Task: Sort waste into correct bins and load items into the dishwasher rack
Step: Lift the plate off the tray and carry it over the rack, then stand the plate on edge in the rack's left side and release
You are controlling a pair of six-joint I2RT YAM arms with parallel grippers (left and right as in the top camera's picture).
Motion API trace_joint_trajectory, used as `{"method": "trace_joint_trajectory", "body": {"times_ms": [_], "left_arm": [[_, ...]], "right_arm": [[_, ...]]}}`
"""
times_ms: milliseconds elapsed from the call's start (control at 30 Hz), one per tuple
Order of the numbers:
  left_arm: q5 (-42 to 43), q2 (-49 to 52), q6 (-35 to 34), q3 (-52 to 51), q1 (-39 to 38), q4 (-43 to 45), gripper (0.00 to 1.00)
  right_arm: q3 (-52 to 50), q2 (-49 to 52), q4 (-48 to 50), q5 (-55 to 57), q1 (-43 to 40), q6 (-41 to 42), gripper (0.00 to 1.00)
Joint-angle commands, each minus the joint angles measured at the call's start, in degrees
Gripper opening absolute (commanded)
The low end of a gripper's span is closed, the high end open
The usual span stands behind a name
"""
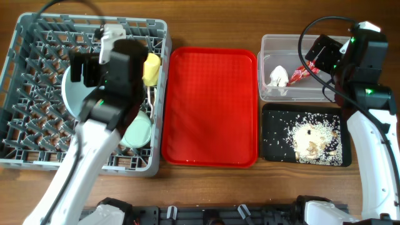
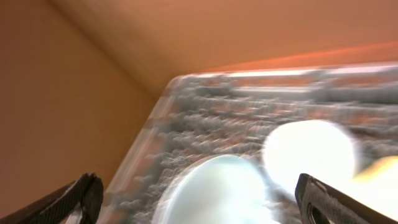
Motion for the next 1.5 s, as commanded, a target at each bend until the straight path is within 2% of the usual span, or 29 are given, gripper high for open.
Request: {"method": "trace_joint_trajectory", "body": {"times_ms": [0, 33, 67, 100, 167, 267, 400, 800, 1467], "left_arm": [[42.99, -7.13, -19.47, 1.05, 2.05, -2.75, 1.0], [54.27, -8.31, -22.14, 1.05, 3.61, -2.89, 1.0], [59.23, -8.7, -22.16, 1.05, 4.57, -3.13, 1.0], [60.24, -8.79, -22.18, 1.05, 5.14, -3.52, 1.0], [60.19, -8.66, -23.17, 1.05, 6.32, -5.86, 1.0], [60.43, -8.02, -31.34, 1.05, 8.57, -7.8, 1.0], [60.17, -7.58, -31.3, 1.05, 9.25, -8.55, 1.0], [60.19, -1.49, -30.95, 0.9, 9.2, -22.43, 1.0], [60.19, 0.72, -30.95, 0.9, 9.2, -22.82, 1.0]], "right_arm": [[0.04, 0.33, 0.09, -0.09, -0.02, -0.85, 1.0], [0.04, 0.35, 0.09, -0.09, -0.02, -0.85, 1.0], [0.04, 0.35, 0.09, -0.09, -0.02, -0.87, 1.0], [0.04, 0.35, 0.09, -0.09, -0.02, -0.85, 1.0], [0.04, 0.33, 0.09, -0.09, -0.02, -0.85, 1.0], [0.04, 0.33, 0.09, -0.09, -0.02, -0.85, 1.0], [0.04, 0.35, 0.09, -0.09, -0.02, -0.87, 1.0], [0.04, 0.35, 0.09, -0.09, -0.02, -0.85, 1.0], [0.04, 0.35, 0.09, -0.09, -0.02, -0.83, 1.0]]}}
